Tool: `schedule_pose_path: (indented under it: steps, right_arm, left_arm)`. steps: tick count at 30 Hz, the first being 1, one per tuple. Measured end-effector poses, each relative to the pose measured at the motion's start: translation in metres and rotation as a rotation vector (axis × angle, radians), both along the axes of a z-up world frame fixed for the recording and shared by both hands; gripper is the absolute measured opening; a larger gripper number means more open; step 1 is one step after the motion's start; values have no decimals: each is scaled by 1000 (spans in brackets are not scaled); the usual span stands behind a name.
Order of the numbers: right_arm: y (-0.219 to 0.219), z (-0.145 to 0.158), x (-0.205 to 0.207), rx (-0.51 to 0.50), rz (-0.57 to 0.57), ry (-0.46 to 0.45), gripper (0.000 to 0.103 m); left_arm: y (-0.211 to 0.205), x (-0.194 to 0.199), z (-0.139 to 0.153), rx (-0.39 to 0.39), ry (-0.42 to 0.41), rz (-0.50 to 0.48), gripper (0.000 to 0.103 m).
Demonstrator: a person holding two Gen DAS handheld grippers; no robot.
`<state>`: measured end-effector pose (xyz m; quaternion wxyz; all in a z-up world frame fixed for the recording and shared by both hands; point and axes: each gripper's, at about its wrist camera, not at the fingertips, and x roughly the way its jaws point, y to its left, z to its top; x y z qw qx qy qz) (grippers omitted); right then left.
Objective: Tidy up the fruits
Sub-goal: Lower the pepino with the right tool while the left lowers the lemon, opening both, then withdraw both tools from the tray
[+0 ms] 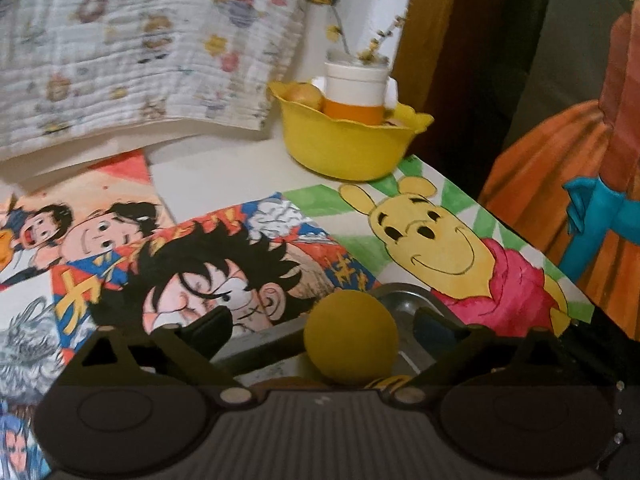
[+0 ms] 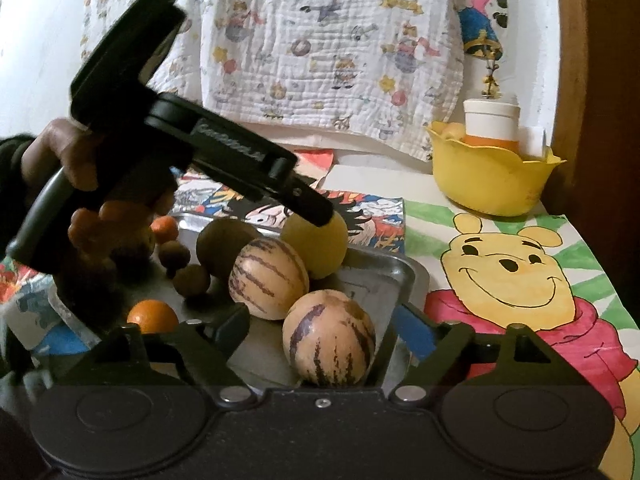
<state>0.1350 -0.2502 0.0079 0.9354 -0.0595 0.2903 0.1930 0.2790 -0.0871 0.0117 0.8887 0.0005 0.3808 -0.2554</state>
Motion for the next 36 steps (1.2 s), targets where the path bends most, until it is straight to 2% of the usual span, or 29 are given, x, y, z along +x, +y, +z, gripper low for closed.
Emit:
schedule_pose_path:
  steps: [4, 9, 16, 25, 30, 36]
  right_arm:
    - [0, 5, -5, 26, -26, -22, 94]
    - [1, 11, -11, 78, -82, -50, 101]
    - [2, 16, -25, 177, -137, -72, 102]
    - [8, 24, -46, 205, -169, -100, 102]
    - [12, 25, -54, 206, -177, -73, 102]
    - [15, 30, -64, 220, -186, -84, 102]
  left_arm:
    - [11, -11, 6, -27, -14, 65, 102]
    - [22, -33, 14, -4, -88, 140, 102]
    - [45, -67, 22, -1, -179, 252, 102]
    - [75, -113, 25, 9, -240, 376, 102]
    - [94, -139, 19, -14, -246, 447, 102]
    - [119, -166, 12, -56, -232, 544, 102]
